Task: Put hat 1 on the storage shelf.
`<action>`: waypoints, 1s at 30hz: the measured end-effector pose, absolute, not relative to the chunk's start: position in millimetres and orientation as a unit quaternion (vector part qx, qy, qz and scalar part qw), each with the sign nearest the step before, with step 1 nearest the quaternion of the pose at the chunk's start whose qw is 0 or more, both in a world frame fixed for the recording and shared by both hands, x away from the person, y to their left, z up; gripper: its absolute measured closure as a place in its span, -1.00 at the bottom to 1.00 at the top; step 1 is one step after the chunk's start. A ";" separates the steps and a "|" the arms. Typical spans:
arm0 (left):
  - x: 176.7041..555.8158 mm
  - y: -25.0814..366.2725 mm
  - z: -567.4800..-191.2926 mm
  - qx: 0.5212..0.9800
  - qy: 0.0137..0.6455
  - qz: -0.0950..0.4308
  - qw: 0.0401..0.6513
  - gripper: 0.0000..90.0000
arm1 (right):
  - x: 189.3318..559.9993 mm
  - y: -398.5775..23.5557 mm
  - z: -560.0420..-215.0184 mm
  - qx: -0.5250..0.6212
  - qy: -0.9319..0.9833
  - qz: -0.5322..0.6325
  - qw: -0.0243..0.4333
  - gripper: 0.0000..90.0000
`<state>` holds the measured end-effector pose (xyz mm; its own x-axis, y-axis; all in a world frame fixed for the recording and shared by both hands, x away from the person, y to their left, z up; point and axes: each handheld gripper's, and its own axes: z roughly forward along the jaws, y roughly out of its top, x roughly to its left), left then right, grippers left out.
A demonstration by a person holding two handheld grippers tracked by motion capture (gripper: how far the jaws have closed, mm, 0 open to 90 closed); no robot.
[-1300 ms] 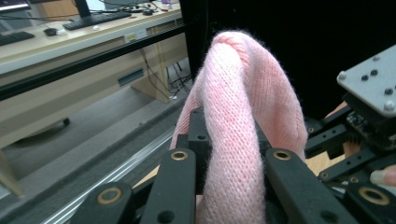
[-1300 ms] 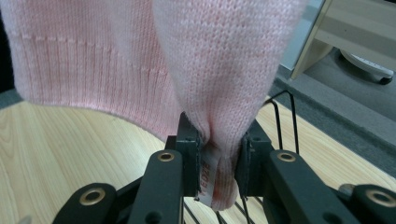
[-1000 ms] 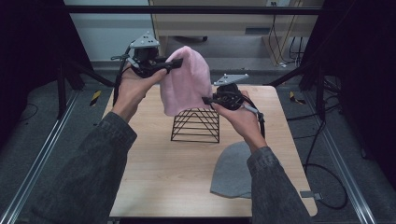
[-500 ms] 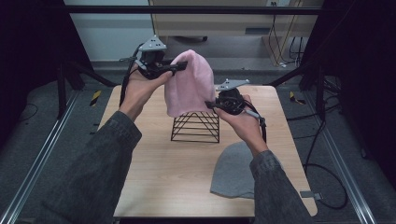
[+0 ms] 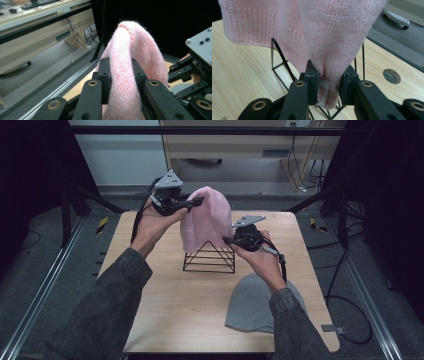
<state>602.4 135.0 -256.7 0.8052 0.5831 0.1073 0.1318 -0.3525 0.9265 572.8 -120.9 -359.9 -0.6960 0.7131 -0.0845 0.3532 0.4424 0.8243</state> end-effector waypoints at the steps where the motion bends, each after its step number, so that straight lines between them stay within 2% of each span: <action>1: 601.3 134.7 -259.2 0.794 0.227 0.214 0.522 0.67 | 572.4 -120.9 -361.9 0.325 0.823 0.413 0.214 0.60; 9: 589.8 128.7 -272.0 0.796 0.229 0.211 0.519 0.72 | 569.6 -121.8 -374.7 0.328 0.830 0.400 0.208 0.52; 15: 587.5 123.5 -278.8 0.801 0.231 0.202 0.514 0.76 | 566.2 -124.7 -381.3 0.342 0.824 0.402 0.204 0.23; 30: 582.9 121.4 -298.2 0.809 0.231 0.190 0.505 0.75 | 539.6 -141.1 -380.0 0.352 0.821 0.385 0.230 -0.14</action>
<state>582.9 121.4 -298.2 0.8206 0.5666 0.0746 0.1821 -0.3829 0.9057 539.6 -141.1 -380.0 -0.6456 0.7561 -0.1073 0.4018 0.4558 0.7943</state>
